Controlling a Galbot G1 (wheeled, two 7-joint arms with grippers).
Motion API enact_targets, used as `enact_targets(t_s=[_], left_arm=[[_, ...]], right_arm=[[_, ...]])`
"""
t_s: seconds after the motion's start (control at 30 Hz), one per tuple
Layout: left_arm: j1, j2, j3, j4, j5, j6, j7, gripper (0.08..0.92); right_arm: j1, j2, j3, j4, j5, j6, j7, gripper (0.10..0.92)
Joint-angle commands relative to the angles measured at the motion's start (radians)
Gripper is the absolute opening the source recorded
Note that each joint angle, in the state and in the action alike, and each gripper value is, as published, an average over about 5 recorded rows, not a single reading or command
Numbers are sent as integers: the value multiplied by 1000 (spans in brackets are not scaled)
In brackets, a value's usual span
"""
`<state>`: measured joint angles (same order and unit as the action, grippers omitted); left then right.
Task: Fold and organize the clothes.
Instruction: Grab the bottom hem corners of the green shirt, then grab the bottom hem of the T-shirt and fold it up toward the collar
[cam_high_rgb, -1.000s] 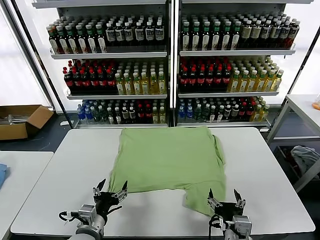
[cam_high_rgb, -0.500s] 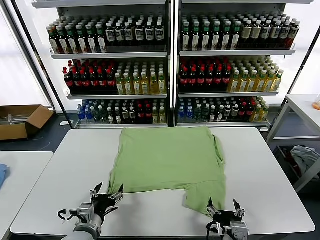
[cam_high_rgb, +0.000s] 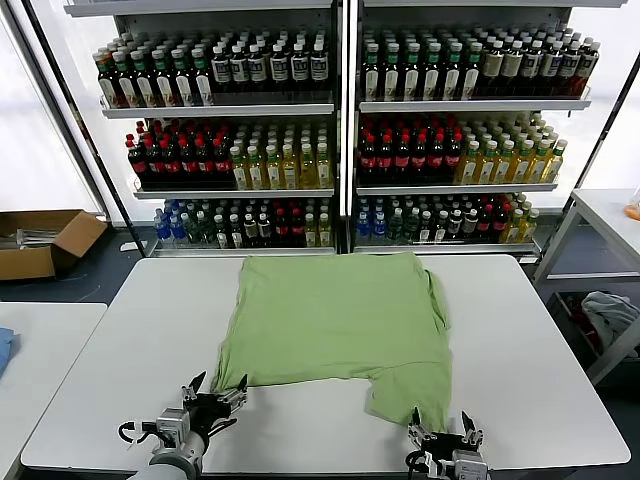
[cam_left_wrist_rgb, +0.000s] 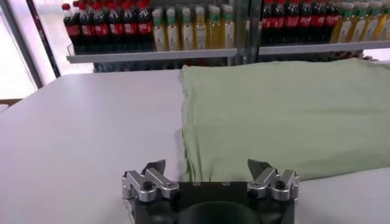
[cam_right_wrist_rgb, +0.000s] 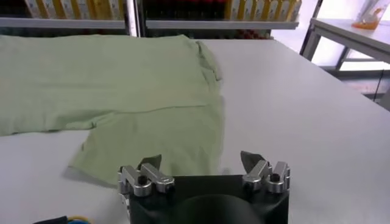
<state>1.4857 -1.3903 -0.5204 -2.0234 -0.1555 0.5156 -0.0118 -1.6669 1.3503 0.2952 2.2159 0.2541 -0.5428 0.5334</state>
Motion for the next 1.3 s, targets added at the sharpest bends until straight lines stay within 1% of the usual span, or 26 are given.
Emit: enact_targets(t_s=[0.03, 0.1, 0.2, 0.3, 0.87, 0.93, 1.03, 1.13, 1.3], left_arm=[[0, 2, 0, 4, -1, 3, 0, 823], [1, 1, 2, 6, -1, 4, -1, 822], [3, 0, 8, 10, 0, 5, -3, 790], [4, -2, 14, 12, 1, 6, -3, 714], [8, -10, 27, 25, 13, 8, 3, 220], [6, -10, 28, 26, 12, 6, 3, 162], [3, -12, 27, 25, 10, -3, 3, 104], [-3, -14, 25, 23, 6, -31, 1, 89], [-16, -23, 26, 19, 1, -98, -7, 86]], right_arm=[[-1, 2, -2, -2, 1, 0, 4, 818], [-1, 2, -2, -5, 1, 0, 3, 802], [-2, 0, -3, -11, 1, 2, 1, 735], [-3, 1, -5, -18, 1, 6, 2, 649], [3, -3, -2, -34, 1, 29, -3, 156], [6, -4, 1, -28, 0, 32, -6, 119], [10, -6, 6, -13, -1, 38, -18, 106], [14, -11, 10, 6, -4, 47, -43, 106], [38, -8, 15, 27, -20, 79, -85, 106]])
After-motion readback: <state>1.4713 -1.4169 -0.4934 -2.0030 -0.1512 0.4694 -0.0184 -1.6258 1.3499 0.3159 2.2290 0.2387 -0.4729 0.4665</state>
